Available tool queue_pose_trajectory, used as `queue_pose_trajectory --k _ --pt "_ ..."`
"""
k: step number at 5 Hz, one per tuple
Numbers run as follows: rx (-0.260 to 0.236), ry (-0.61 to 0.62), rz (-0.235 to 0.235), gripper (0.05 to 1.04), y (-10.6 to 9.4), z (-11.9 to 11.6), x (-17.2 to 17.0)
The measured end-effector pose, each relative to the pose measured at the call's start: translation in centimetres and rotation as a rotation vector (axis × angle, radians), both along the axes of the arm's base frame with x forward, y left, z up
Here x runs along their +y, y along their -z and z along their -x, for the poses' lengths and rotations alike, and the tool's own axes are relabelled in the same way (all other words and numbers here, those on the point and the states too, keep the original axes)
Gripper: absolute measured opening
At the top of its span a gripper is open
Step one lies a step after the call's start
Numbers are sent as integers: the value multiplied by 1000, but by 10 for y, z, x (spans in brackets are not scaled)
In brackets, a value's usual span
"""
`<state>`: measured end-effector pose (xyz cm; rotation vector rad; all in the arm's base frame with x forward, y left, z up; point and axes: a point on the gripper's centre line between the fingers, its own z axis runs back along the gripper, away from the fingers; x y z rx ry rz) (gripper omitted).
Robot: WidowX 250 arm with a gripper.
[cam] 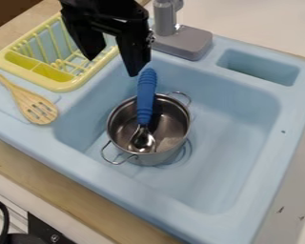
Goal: Moved the blue spoon from the silver pot to the yellow basket
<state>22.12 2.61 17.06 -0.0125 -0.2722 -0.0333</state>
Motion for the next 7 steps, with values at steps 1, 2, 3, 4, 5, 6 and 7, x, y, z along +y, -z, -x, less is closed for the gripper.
queue_pose_trajectory --k 1,2,3,4,5,6,7 --pt "15 -3 4 998 5 2 -1" --pt "37 -29 10 998 28 -2 -8" --pt "12 -59 13 999 38 -5 -15" --pt "29 -114 31 998 53 -11 -24" --pt "84 -185 37 998 68 -14 -20" --pt "95 -252 60 999 77 -19 -17" --pt "114 -269 46 999 85 -21 -17"
